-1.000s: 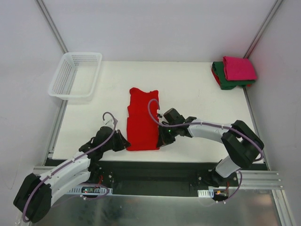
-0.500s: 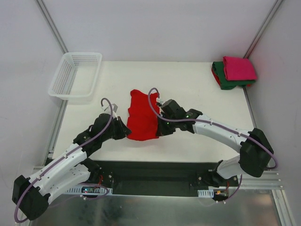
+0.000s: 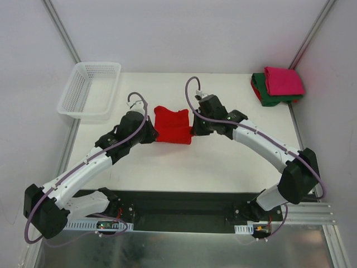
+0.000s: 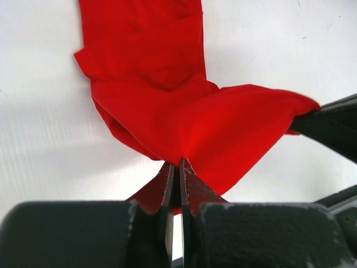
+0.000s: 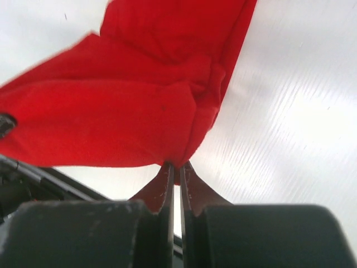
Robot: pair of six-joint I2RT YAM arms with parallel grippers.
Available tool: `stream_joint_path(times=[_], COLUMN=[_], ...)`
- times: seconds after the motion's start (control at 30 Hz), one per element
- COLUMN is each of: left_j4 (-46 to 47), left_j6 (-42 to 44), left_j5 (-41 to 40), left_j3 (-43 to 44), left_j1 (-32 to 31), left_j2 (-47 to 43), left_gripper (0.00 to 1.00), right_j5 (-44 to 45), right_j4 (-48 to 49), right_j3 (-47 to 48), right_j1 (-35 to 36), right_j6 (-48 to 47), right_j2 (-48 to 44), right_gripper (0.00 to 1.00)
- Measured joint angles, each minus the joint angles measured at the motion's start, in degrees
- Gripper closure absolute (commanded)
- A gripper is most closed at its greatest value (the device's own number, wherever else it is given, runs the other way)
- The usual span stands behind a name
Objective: Fold and stack the t-shirts
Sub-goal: Fold the long partially folded tshirt into a neat square
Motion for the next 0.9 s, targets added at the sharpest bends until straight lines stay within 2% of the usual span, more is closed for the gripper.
stream_joint_path(times=[0.3, 0.67, 0.9], left_j4=[3.4, 8.6, 12.0], left_j6=[3.9, 5.6, 7.2], left_j5=[-1.6, 1.9, 3.7], left_j3=[5.7, 6.6, 10.5], left_j1=[3.1, 12.0, 13.8], left_j2=[9.6, 18.6, 26.0], left_gripper=[1.00, 1.00, 1.00], right_j5=[-3.3, -10.4, -11.6], right_j4=[0.5, 3.8, 5.5], right_j3=[9.6, 13.2, 16.3], right_j1=[-5.9, -8.5, -10.7], right_j6=[-3.7, -4.8, -5.5], right_j2=[9.6, 19.6, 22.9], right_gripper=[0.99, 0.99, 0.99])
